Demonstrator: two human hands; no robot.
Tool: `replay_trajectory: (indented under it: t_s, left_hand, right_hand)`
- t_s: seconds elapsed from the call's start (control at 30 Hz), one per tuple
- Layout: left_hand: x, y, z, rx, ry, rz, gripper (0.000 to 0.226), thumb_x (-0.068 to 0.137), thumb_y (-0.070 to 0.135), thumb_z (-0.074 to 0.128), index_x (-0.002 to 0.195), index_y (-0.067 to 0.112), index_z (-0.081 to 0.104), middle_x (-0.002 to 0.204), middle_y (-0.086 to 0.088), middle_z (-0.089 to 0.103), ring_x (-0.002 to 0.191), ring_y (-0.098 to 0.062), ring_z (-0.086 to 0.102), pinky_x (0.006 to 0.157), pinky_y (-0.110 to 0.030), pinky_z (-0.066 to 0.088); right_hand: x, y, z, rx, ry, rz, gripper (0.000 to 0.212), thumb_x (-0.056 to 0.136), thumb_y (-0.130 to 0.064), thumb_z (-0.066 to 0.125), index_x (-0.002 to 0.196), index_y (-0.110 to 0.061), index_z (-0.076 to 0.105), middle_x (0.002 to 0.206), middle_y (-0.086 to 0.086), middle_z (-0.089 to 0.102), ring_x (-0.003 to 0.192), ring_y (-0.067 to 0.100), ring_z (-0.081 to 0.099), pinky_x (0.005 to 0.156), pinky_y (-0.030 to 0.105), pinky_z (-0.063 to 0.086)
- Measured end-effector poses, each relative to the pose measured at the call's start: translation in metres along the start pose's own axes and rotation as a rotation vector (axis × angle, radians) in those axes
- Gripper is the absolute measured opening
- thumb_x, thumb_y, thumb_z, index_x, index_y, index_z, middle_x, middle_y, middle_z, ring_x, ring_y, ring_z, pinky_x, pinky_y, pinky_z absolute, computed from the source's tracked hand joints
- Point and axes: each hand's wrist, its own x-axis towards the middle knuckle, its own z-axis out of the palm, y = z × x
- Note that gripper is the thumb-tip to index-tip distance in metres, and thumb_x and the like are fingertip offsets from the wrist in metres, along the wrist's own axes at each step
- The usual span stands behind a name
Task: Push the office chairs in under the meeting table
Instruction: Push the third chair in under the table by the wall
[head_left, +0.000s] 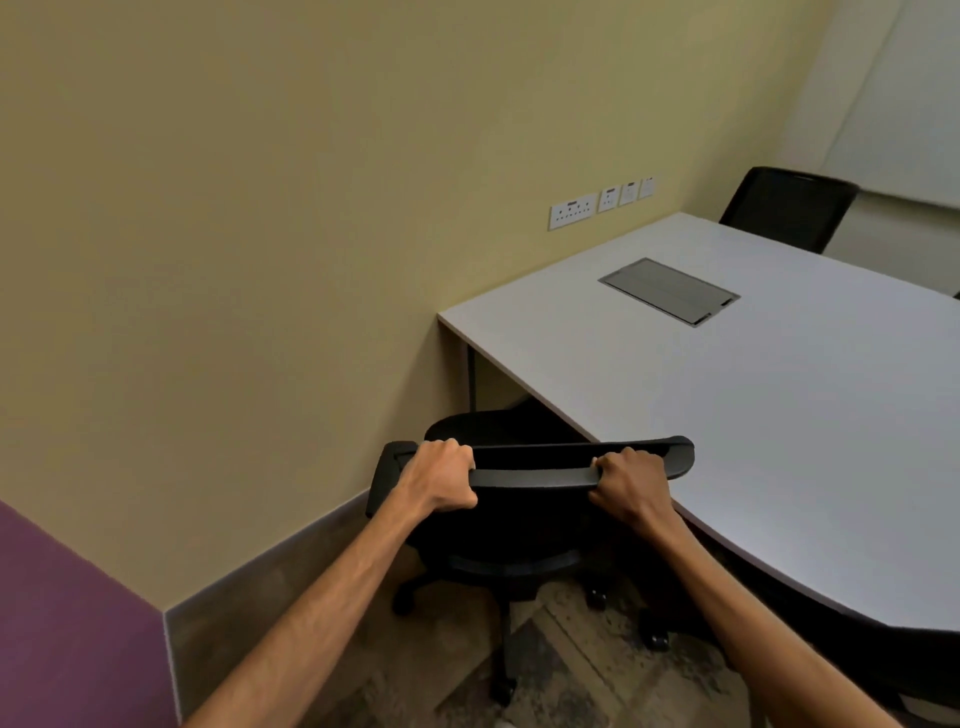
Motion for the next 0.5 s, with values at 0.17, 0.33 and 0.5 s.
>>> replay_trajectory:
  t_s: [0.17, 0.33, 0.5]
  left_hand:
    - [0.038, -0.037, -0.002, 0.035, 0.005, 0.020, 0.026, 0.054, 0.029, 0.057, 0.072, 0.016, 0.071, 0.055, 0.003, 0.053, 0.056, -0.022, 0.057, 0.057, -0.028, 0.041]
    - [0.094, -0.075, -0.001, 0.026, 0.030, 0.052, 0.036, 0.053, 0.030, 0.056, 0.079, 0.015, 0.076, 0.067, -0.002, 0.070, 0.063, -0.022, 0.065, 0.060, -0.029, 0.050]
    - [0.143, -0.103, -0.009, 0.046, 0.028, 0.093, 0.022, 0.054, 0.026, 0.059, 0.069, 0.017, 0.072, 0.058, 0.001, 0.060, 0.064, -0.023, 0.065, 0.057, -0.026, 0.036]
  right_hand:
    - [0.024, -0.022, 0.006, -0.005, 0.004, 0.093, 0.014, 0.061, -0.034, 0.065, 0.064, -0.021, 0.069, 0.053, 0.000, 0.061, 0.049, 0.023, 0.054, 0.052, 0.025, 0.024]
    - [0.062, -0.042, 0.014, 0.009, 0.028, 0.197, 0.015, 0.061, -0.033, 0.067, 0.060, -0.018, 0.067, 0.051, 0.003, 0.060, 0.049, 0.026, 0.057, 0.052, 0.026, 0.023]
    - [0.100, -0.056, 0.020, 0.026, 0.055, 0.305, 0.019, 0.055, -0.031, 0.071, 0.048, -0.018, 0.059, 0.039, 0.000, 0.050, 0.035, 0.019, 0.044, 0.047, 0.020, 0.006]
